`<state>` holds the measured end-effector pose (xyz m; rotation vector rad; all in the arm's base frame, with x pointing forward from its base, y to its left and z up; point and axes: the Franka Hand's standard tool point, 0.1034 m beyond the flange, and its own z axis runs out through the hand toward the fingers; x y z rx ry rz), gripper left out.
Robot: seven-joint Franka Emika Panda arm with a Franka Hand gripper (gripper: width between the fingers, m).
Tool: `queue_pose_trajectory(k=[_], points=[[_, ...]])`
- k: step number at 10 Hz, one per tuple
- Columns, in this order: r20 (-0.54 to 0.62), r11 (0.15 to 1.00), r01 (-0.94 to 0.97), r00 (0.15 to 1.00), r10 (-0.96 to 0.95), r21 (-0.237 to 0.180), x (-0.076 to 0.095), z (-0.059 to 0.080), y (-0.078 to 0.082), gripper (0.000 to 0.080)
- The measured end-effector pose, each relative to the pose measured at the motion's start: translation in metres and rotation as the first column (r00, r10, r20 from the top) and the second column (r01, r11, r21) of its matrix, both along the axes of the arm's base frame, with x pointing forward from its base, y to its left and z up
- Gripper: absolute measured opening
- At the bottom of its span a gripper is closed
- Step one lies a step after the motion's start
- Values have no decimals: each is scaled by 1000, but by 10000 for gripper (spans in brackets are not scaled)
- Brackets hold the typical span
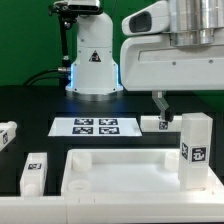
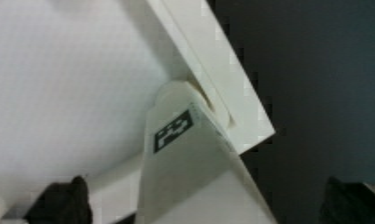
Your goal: Assemble desk
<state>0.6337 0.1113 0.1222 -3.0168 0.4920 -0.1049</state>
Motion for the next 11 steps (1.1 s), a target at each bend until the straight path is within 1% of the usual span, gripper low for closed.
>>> queue_pose_trajectory(k=[1,3,4,5,6,8,9,10,11], points=[[6,982,-187,982,187,-33,0,-3,1,649],[5,987,-156,988,156,-28,0,-4,1,649],[5,987,-158,987,158,-28,0,-5,0,530],[4,987,-155,988,155,-28,0,-5,0,385],[-2,999,-35,999,35,-13,0,-5,2,284],[-14,982,190,982,-190,5,0,-4,2,284],[-21,905,425,905,-424,26,0,-5,3,284],[-24,836,547,837,-547,42,-2,-6,5,284],[-27,828,559,829,-558,44,-2,-6,5,284]])
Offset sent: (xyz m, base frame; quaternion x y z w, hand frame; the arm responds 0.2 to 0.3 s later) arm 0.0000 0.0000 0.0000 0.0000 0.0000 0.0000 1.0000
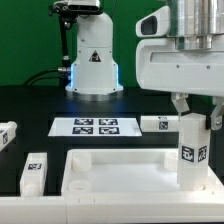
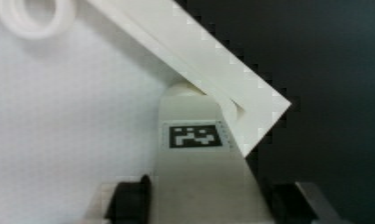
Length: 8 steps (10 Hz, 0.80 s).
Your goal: Assemble desk
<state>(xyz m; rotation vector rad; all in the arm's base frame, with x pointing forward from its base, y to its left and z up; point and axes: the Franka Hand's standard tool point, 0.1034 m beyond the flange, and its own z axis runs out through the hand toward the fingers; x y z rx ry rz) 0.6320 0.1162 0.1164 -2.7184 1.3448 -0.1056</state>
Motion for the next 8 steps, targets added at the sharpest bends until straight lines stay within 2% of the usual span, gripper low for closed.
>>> queue_pose_trajectory(k=[3,4,5,6,7,8], points=[[-12,967,249,969,-249,47,1,0,2,285],[-11,910,406,913,-407,86,-1,0,4,285],[-45,766,624,779,-626,155,0,0,8,285],[-65,734,657,751,-657,172,0,0,7,285],[-63,744,645,761,-645,173,0,0,7,285],[-56,764,623,780,-623,170,0,-1,7,428]])
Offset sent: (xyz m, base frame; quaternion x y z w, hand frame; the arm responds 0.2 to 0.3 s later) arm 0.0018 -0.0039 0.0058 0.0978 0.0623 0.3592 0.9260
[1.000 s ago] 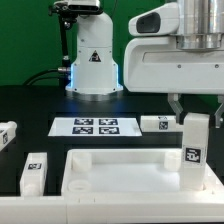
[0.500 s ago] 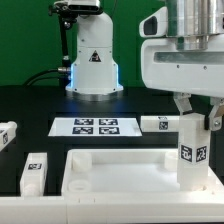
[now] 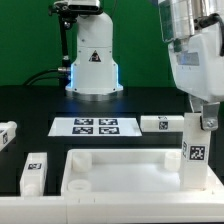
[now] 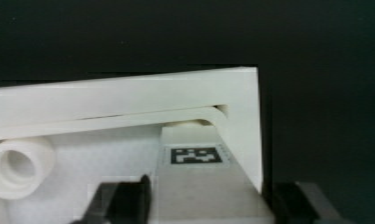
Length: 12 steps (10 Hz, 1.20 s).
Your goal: Assemble desk
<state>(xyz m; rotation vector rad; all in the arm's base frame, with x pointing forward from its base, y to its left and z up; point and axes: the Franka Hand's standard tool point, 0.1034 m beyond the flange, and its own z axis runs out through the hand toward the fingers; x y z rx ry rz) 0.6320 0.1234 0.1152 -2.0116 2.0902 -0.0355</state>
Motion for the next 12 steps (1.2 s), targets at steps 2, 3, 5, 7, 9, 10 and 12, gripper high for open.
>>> queue_pose_trajectory(k=[2,3,5,7,9,10,12], points=[[7,909,-411,911,412,-67,1,0,-2,560],[-4,842,-534,844,536,-74,0,-2,0,637],[5,761,-641,765,645,-103,1,-3,0,646],[-11,622,-770,630,777,-143,0,-4,-2,649],[-151,188,-961,221,964,-203,6,-5,-2,649],[-164,70,-975,106,981,-210,9,-9,-3,648],[-155,118,-968,154,976,-221,10,-10,-9,648]])
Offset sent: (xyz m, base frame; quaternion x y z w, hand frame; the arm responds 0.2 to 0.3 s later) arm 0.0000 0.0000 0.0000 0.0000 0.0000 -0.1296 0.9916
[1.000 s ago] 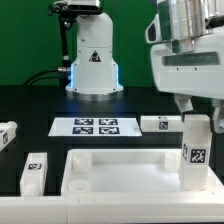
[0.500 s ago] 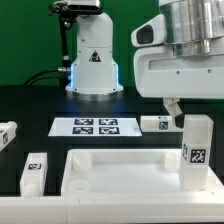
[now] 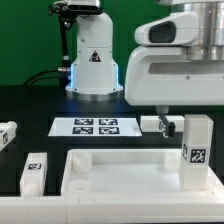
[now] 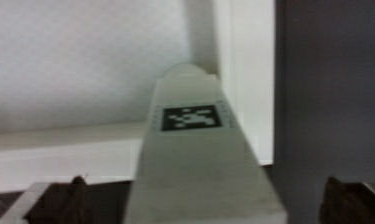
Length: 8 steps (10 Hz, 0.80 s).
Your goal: Assemble desk
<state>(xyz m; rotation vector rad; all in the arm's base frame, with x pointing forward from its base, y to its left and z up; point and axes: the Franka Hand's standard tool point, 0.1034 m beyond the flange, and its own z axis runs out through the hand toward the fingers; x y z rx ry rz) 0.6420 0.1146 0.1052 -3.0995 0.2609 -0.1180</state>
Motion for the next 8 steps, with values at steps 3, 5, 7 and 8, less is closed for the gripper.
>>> queue_pose_trajectory(k=[3,5,7,8], points=[[-4,989,148,989,-148,13,0,0,1,371],[-20,924,381,925,-380,47,0,-1,-3,284],[-61,740,666,746,-663,92,-1,-1,-6,284],[-83,655,748,663,-744,105,-2,-1,-9,284]])
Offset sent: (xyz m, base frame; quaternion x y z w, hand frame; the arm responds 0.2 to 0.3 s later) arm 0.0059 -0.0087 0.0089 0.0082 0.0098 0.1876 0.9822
